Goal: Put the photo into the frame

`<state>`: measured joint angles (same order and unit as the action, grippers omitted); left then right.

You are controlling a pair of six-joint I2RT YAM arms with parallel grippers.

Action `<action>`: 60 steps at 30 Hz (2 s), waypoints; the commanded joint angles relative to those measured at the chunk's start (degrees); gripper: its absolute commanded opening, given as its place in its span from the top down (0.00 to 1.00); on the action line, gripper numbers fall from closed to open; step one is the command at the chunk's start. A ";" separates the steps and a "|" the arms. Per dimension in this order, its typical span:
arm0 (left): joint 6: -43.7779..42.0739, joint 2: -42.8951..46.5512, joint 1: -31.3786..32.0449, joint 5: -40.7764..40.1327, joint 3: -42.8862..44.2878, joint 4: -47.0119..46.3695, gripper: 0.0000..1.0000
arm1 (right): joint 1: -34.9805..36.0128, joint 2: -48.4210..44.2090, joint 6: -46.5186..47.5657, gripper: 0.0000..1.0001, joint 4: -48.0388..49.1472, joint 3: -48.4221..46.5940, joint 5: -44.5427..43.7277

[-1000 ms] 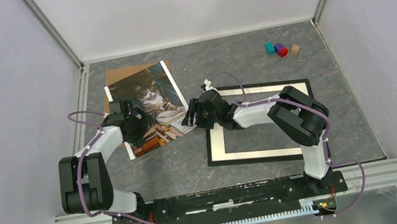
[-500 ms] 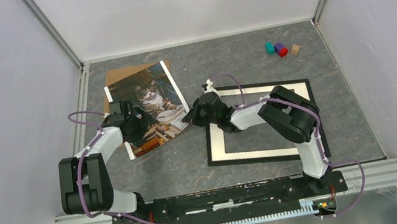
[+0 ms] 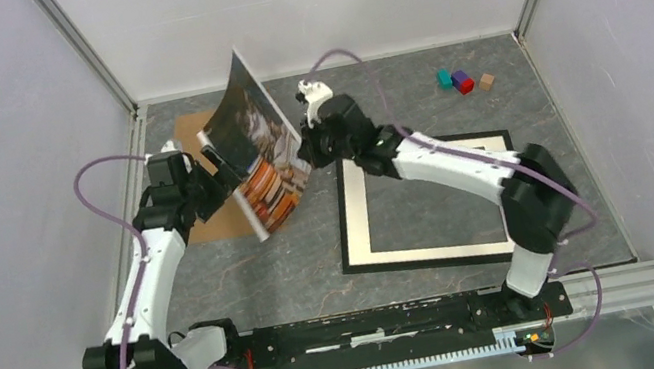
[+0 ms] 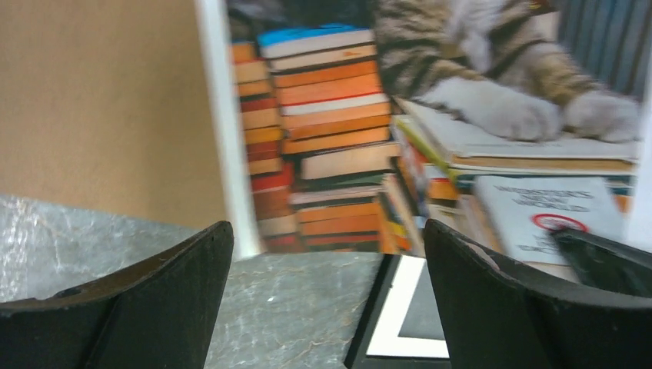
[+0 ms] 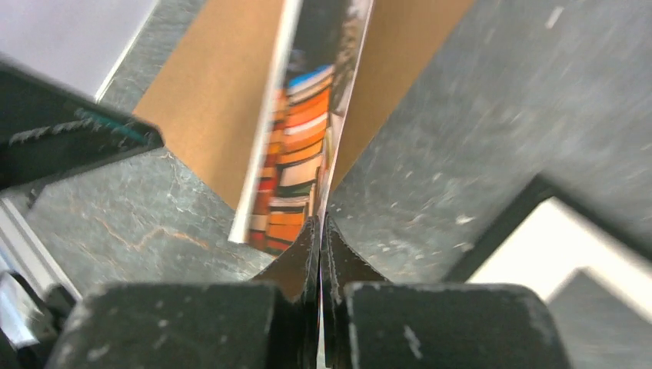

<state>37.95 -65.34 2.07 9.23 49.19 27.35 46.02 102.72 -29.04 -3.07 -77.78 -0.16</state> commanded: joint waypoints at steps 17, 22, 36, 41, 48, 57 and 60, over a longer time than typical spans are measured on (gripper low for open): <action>-5.93 9.68 1.71 -0.79 0.56 13.45 0.00 | -0.24 -58.10 104.50 1.00 -33.34 37.43 -2.48; -6.97 10.56 1.74 -3.75 -3.49 15.07 0.00 | -0.23 -64.50 108.54 1.00 -34.52 50.23 -5.09; 1.54 -15.73 3.21 33.48 -8.96 -11.70 0.00 | -1.20 -67.62 109.90 1.00 -31.46 54.59 5.12; -2.00 -17.11 9.57 15.52 -5.00 -7.51 0.00 | -1.37 -69.25 110.77 1.00 -31.51 56.05 3.76; 0.83 -22.76 13.18 4.75 -1.23 -2.18 0.00 | -1.37 -70.45 111.09 1.00 -31.86 56.02 3.70; 4.47 -26.96 15.50 11.88 -7.38 -5.63 0.00 | -1.43 -70.80 110.27 1.00 -31.43 55.23 5.86; 6.14 -28.59 15.42 18.35 -9.15 -9.88 0.00 | -1.48 -71.35 109.41 1.00 -31.00 55.91 6.10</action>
<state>40.80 -89.01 16.91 21.28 45.01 20.60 44.80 32.34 79.99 -35.81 -21.63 3.57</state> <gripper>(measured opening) 0.996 0.004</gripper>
